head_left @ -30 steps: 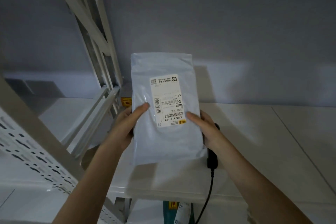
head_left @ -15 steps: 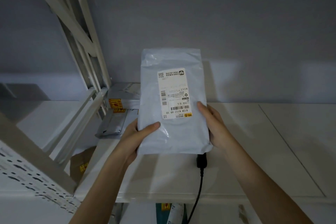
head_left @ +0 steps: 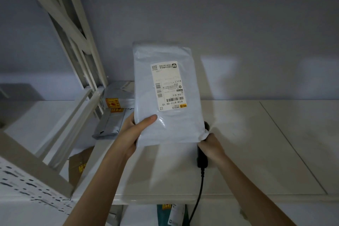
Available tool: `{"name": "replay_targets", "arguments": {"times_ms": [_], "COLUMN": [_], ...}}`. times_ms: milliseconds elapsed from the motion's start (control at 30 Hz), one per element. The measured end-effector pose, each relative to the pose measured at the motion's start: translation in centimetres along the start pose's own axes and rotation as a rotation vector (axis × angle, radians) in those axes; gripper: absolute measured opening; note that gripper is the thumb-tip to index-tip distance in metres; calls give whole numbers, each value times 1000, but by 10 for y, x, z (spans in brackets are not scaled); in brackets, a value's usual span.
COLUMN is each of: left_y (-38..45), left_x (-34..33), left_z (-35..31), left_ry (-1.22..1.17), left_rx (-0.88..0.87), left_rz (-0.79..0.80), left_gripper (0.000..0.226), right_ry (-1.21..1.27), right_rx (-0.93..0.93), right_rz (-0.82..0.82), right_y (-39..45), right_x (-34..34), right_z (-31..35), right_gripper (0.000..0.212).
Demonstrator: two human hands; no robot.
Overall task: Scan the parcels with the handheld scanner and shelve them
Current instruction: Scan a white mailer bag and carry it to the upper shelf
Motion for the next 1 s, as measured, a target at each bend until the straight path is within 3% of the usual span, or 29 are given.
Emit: {"name": "replay_targets", "arguments": {"times_ms": [133,267,433,600,1000], "left_y": [4,7,12,17,20], "left_x": [0,1,0,-3,-8], "left_z": [-3,-7,-9,-6,5], "left_ry": [-13,-25,-29,-21,-17], "left_rx": [-12,-36,-65,-78,-40], "left_rz": [3,4,18,9,-3], "left_gripper": [49,48,45,39,66], "right_ry": [521,790,747,602,477], "right_rx": [-149,-90,105,306,302], "right_rz": [104,-72,-167,-133,-59], "right_y": [-16,-44,-95,-137,-148], "right_x": [-9,20,66,85,67], "right_z": [7,22,60,105,117], "right_gripper": [21,9,6,11,17]}}
Point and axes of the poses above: each hand's wrist, its own y-axis towards the middle knuckle, its own x-axis out of the back of the hand, z = x × y, the point moved 8 cm from there along y, towards the middle knuckle, and after that the axes turned 2 degrees about -z, right-handed, at the moved point
